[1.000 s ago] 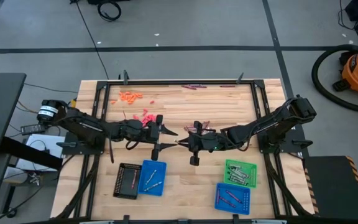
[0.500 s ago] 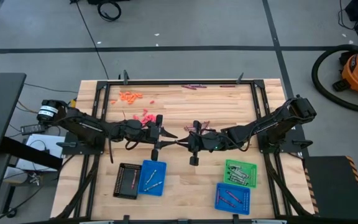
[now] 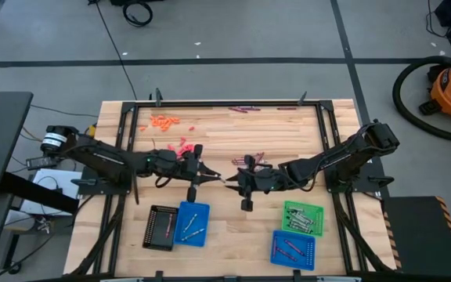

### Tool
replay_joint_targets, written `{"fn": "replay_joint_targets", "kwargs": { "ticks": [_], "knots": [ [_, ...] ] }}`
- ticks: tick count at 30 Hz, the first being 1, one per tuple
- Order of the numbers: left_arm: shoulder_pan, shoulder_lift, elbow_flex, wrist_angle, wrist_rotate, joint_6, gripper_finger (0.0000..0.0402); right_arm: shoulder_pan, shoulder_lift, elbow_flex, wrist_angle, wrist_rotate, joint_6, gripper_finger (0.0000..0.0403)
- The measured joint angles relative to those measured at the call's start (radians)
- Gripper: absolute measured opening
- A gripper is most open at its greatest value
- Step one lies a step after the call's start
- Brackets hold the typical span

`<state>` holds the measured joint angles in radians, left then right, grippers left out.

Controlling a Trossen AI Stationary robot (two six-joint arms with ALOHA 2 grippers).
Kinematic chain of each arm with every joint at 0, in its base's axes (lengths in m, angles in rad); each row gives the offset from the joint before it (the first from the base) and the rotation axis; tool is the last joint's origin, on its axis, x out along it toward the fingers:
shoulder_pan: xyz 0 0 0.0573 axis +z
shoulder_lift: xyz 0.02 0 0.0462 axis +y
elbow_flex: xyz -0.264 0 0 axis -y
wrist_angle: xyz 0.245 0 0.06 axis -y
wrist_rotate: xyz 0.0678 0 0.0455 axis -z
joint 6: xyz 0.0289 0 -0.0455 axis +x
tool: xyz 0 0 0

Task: Sort crayons
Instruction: Put the white crayon into the left blue bin

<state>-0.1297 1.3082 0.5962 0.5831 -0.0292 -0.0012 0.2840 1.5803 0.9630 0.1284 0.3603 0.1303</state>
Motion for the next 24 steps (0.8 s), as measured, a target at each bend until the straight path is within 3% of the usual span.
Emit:
{"fn": "replay_joint_targets", "kwargs": {
  "ticks": [13,24],
  "knots": [
    [-0.151,-0.074,-0.002,-0.342,0.009,-0.231,0.004,0.003,0.0,0.0,-0.168,-0.006,0.099,0.0125],
    [-0.274,-0.071,0.057,-0.619,0.051,-0.583,0.0042,0.003,0.0,0.0,-0.27,0.008,0.108,0.0124]
  ]
}}
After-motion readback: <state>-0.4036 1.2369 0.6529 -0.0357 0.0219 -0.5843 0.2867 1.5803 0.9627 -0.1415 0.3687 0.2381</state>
